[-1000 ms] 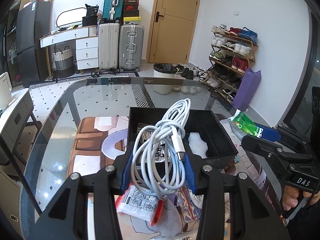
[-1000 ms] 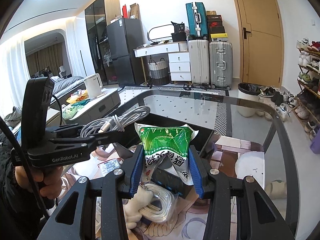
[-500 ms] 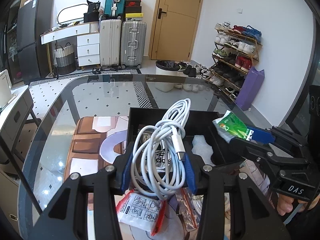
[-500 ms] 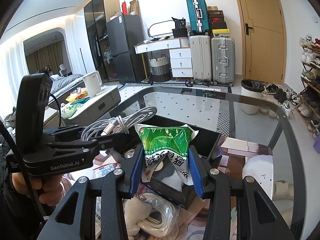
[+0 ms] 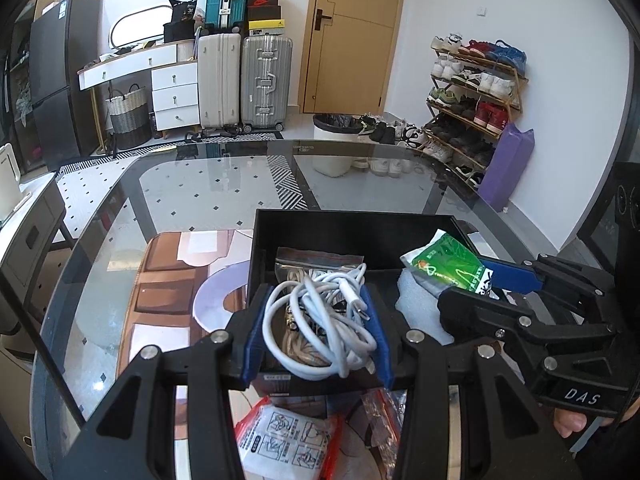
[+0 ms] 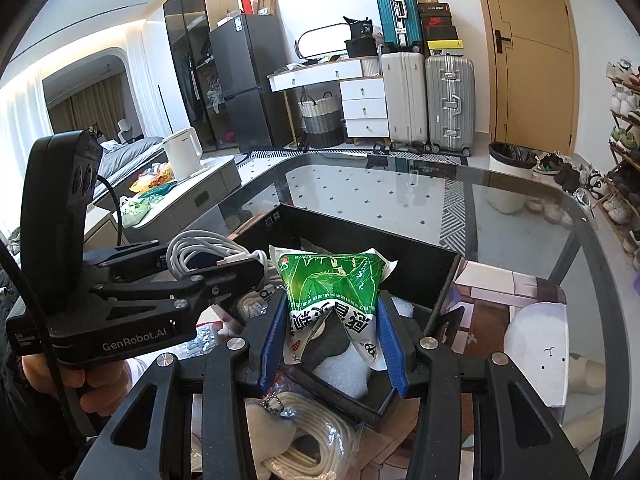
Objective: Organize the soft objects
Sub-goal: 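Lower the cable and green packet into the black box and open both grippers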
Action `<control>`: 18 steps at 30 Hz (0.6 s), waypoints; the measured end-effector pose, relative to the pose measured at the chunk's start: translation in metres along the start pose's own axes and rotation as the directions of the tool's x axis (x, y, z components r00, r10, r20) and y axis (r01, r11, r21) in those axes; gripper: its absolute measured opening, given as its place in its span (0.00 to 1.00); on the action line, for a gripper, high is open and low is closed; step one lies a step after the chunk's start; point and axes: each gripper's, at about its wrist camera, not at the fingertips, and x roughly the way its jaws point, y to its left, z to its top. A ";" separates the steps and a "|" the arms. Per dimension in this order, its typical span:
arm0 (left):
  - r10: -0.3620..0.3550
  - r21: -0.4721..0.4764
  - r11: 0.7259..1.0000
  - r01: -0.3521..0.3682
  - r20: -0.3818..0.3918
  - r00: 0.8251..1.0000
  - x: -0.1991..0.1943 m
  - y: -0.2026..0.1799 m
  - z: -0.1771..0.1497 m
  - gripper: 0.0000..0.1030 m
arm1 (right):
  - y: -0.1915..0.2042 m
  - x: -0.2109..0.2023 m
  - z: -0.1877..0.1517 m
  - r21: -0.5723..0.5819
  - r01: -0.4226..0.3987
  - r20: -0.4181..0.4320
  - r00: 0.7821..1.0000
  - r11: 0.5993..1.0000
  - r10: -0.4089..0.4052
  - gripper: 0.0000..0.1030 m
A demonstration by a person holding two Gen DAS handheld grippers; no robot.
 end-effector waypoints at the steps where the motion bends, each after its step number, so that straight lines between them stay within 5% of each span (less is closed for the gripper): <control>1: 0.000 0.001 1.000 0.000 -0.001 1.000 0.001 0.000 0.000 0.42 | 0.000 0.002 0.000 0.000 -0.001 -0.004 1.000 1.000 0.001 0.42; 18: 0.000 0.048 0.999 0.000 -0.004 1.000 -0.005 -0.012 -0.009 0.43 | -0.008 0.012 -0.008 -0.072 -0.055 -0.057 0.997 0.996 0.051 0.42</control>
